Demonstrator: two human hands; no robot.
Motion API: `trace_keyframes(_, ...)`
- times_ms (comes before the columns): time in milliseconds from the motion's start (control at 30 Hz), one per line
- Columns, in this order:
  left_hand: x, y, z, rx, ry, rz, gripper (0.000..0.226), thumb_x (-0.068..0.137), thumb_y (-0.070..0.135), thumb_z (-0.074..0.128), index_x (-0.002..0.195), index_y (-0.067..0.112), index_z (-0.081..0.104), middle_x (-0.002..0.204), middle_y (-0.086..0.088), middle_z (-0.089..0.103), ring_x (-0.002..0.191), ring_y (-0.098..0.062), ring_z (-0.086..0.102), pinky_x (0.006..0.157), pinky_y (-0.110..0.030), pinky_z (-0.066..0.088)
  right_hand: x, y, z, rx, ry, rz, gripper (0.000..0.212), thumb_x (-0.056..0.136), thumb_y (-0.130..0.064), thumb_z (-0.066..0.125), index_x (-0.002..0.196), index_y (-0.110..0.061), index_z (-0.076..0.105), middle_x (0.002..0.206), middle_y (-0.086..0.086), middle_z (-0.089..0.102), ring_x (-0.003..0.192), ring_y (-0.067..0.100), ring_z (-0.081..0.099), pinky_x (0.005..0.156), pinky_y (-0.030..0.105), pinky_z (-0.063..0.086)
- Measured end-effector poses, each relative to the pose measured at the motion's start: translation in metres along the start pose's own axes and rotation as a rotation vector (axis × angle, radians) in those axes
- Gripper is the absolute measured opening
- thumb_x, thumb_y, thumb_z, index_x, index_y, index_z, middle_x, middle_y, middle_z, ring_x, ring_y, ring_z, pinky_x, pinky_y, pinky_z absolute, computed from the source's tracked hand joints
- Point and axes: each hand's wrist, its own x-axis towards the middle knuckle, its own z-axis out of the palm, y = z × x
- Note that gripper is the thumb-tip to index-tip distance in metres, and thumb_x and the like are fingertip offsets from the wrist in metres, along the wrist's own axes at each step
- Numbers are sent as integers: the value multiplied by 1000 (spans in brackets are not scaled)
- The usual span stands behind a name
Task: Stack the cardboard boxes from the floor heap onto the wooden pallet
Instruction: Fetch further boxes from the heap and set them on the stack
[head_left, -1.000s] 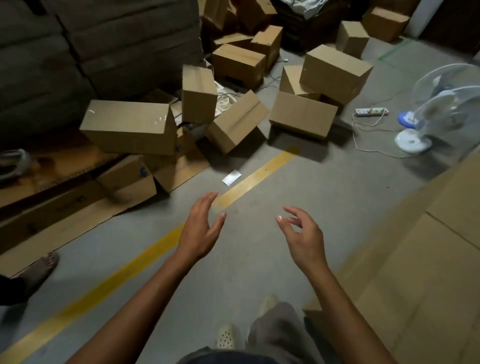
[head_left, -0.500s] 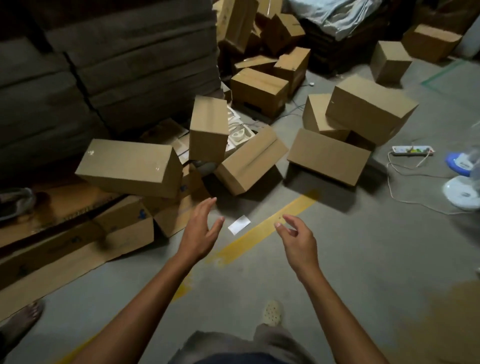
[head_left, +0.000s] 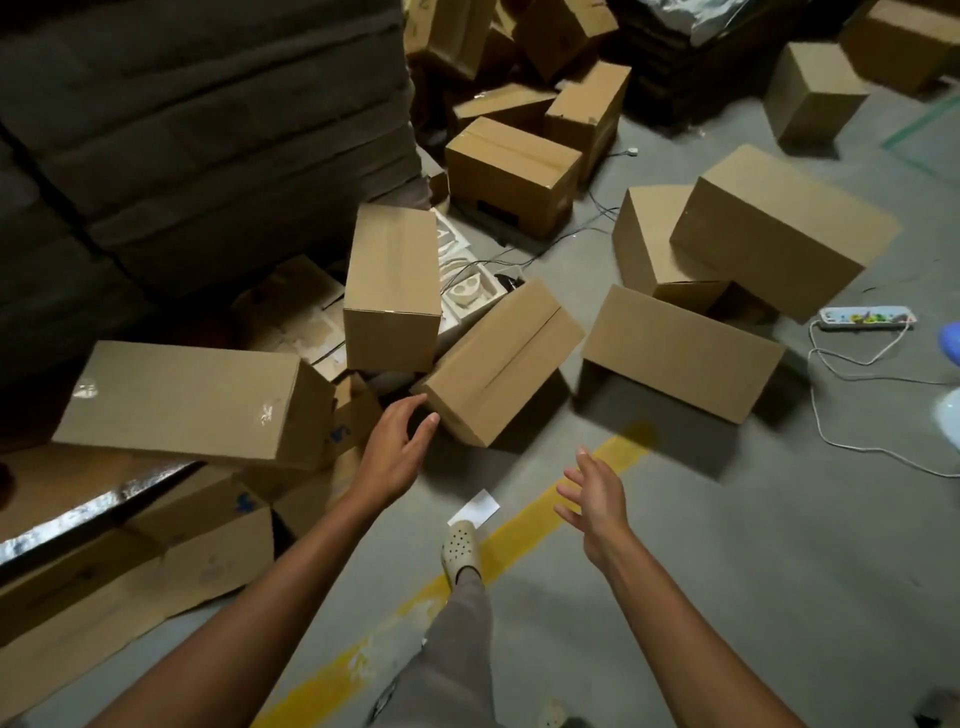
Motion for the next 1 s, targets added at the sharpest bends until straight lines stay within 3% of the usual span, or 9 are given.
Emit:
trace_keyframes(167,136,-42,15,-50,-121,-164,45,105,37,45,145,17,47,147,-6,49,132,-19,47,108,-37,40,108,-16,58,25,61,140,42,105,-37,46,141,-17,47,135,11,55,118,30,58,94,46,50)
trace_keyframes(300,236,-93,48,-22,-172,-261,45,105,39,45,144,17,48,146,-6,49,133,-21,46,112,-43,39,204,-10,102,-9,87,206,20,104,-37,49,118,-22,51,125,9,57,110,28,59,92,46,51)
trace_keyframes(400,304,-144,91,27,-192,-313,47,105,41,44,144,16,48,147,-7,48,133,-22,46,110,-41,38,287,13,127,-42,84,249,20,104,-38,49,114,-21,52,117,7,59,101,25,59,90,47,52)
trace_keyframes(533,373,-220,151,99,-167,-309,49,105,40,44,146,12,47,146,-11,49,131,-24,48,102,-34,37,393,69,151,-130,42,318,26,103,-41,48,97,-19,57,94,2,56,83,19,54,72,39,48)
trace_keyframes(600,392,-253,176,108,-128,-298,49,106,40,42,145,11,47,145,-10,51,131,-24,47,104,-36,36,438,101,158,-180,31,349,32,104,-42,47,100,-13,58,90,2,53,81,19,51,65,35,46)
trace_keyframes(700,408,-292,207,20,-67,-324,48,107,43,35,140,12,52,137,-7,55,127,-22,49,105,-38,38,492,143,167,-230,24,401,44,104,-48,41,122,-12,57,109,8,54,90,23,52,67,35,47)
trace_keyframes(767,413,-312,222,-101,-38,-409,48,107,46,32,130,13,58,129,-4,58,121,-20,52,99,-37,38,512,165,176,-199,5,463,54,103,-56,37,137,-16,51,127,8,51,105,25,53,81,38,49)
trace_keyframes(867,416,-333,233,-183,-49,-448,56,102,57,29,120,19,66,124,-1,62,117,-19,55,102,-41,40,524,186,191,-12,-38,547,75,94,-73,34,155,-29,31,159,2,35,141,26,38,107,47,41)
trace_keyframes(1000,410,-331,231,-200,-74,-485,50,103,57,28,114,25,64,121,6,57,112,-13,50,97,-35,35,517,180,192,164,-26,567,78,92,-74,38,156,-29,29,158,11,35,142,30,38,112,53,35)
